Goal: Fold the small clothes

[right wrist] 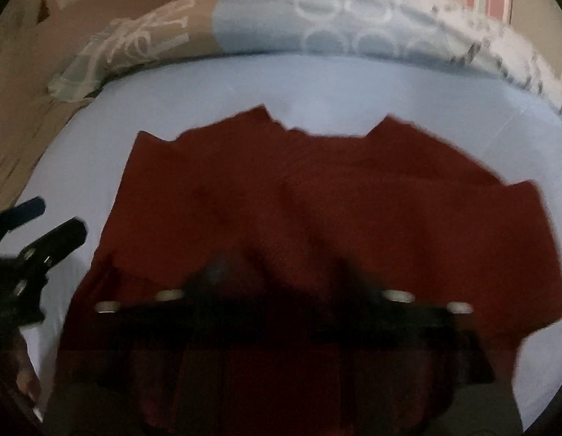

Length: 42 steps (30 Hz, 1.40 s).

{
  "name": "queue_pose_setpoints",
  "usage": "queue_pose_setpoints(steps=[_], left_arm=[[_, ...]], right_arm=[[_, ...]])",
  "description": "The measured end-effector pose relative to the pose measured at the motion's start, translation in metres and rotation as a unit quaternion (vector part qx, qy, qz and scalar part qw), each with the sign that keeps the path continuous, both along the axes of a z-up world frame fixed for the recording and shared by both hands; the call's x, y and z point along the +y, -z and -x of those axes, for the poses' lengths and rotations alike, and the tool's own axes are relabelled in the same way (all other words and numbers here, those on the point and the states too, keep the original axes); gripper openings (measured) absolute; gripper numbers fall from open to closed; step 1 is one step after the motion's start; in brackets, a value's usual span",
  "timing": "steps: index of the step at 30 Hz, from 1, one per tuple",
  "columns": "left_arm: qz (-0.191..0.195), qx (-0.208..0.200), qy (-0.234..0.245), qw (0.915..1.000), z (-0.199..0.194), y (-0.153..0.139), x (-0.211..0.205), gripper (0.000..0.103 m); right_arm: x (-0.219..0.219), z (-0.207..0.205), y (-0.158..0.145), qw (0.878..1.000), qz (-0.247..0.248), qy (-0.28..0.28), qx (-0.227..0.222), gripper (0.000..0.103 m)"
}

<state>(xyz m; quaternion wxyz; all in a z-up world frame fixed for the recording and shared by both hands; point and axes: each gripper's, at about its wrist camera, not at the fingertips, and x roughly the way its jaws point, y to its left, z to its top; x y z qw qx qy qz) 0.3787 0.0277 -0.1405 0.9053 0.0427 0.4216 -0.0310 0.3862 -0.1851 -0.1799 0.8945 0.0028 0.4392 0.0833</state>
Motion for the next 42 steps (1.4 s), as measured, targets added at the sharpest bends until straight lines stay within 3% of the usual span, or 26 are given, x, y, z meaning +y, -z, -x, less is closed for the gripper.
queue_pose_setpoints(steps=[3, 8, 13, 14, 15, 16, 17, 18, 19, 22, 27, 30, 32, 33, 36, 38, 39, 41, 42], left_arm=[[0.023, 0.009, 0.007, 0.9997, -0.001, 0.003, -0.004, 0.101], [0.068, 0.016, 0.048, 0.9964, -0.005, 0.008, -0.047, 0.101], [0.063, 0.037, 0.072, 0.9947, -0.025, 0.027, -0.093, 0.101], [0.055, 0.041, 0.07, 0.9952, -0.028, 0.03, -0.096, 0.093], [0.045, 0.048, 0.066, 0.9957, -0.032, 0.036, -0.101, 0.065], [0.035, 0.055, 0.058, 0.9962, -0.036, 0.04, -0.104, 0.054], [0.033, 0.054, 0.056, 0.9964, -0.037, 0.041, -0.104, 0.049], [0.041, 0.048, 0.066, 0.9958, -0.037, 0.041, -0.104, 0.03], [0.044, 0.044, 0.076, 0.9952, -0.038, 0.04, -0.105, 0.021], [0.031, 0.024, 0.092, 0.995, -0.033, 0.034, -0.11, 0.011], [0.002, -0.046, 0.102, 0.9937, -0.022, 0.008, -0.107, 0.01], [-0.033, -0.081, 0.075, 0.9934, -0.018, -0.006, -0.084, 0.01], [-0.037, -0.063, 0.053, 0.9959, -0.024, -0.004, -0.063, 0.01], [-0.023, -0.035, 0.044, 0.9982, -0.031, 0.004, -0.049, 0.01], [-0.011, 0.019, 0.034, 0.9992, -0.044, 0.031, -0.03, 0.011], [-0.019, 0.028, 0.039, 0.9987, -0.045, 0.042, -0.03, 0.012], [-0.026, 0.021, 0.039, 0.9987, -0.043, 0.042, -0.032, 0.016], [-0.048, 0.024, 0.033, 0.998, -0.043, 0.044, -0.035, 0.034], [-0.056, 0.027, 0.026, 0.9977, -0.044, 0.045, -0.034, 0.055]], right_arm=[[-0.02, 0.017, -0.01, 1.0, -0.008, 0.0, -0.009, 0.084], [-0.069, 0.022, -0.011, 0.998, -0.006, 0.066, -0.02, 0.087], [-0.095, 0.024, -0.007, 0.996, -0.009, 0.09, -0.019, 0.087], [-0.098, 0.025, -0.006, 0.996, -0.006, 0.091, -0.019, 0.087], [-0.102, 0.026, -0.005, 0.996, -0.002, 0.093, -0.018, 0.087], [-0.103, 0.027, -0.005, 0.995, -0.001, 0.094, -0.019, 0.087], [-0.104, 0.027, -0.004, 0.995, -0.001, 0.095, -0.021, 0.087], [-0.106, 0.027, -0.004, 0.995, -0.002, 0.095, -0.021, 0.087], [-0.108, 0.027, -0.002, 0.995, -0.002, 0.096, -0.021, 0.087], [-0.113, 0.026, 0.0, 0.994, 0.001, 0.103, -0.026, 0.087], [-0.117, 0.032, -0.01, 0.992, -0.003, 0.116, -0.054, 0.098], [-0.116, 0.032, -0.014, 0.99, 0.014, 0.125, -0.065, 0.1], [-0.118, 0.027, -0.009, 0.99, 0.017, 0.129, -0.058, 0.1], [-0.119, 0.023, -0.005, 0.99, 0.016, 0.13, -0.048, 0.1], [-0.123, 0.009, 0.02, 0.991, 0.014, 0.136, 0.005, 0.1], [-0.122, 0.008, 0.03, 0.99, 0.032, 0.139, 0.018, 0.1], [-0.123, 0.009, 0.032, 0.99, 0.036, 0.138, 0.016, 0.1], [-0.125, 0.011, 0.035, 0.99, 0.041, 0.136, 0.019, 0.1], [-0.126, 0.011, 0.036, 0.99, 0.041, 0.136, 0.023, 0.1]])
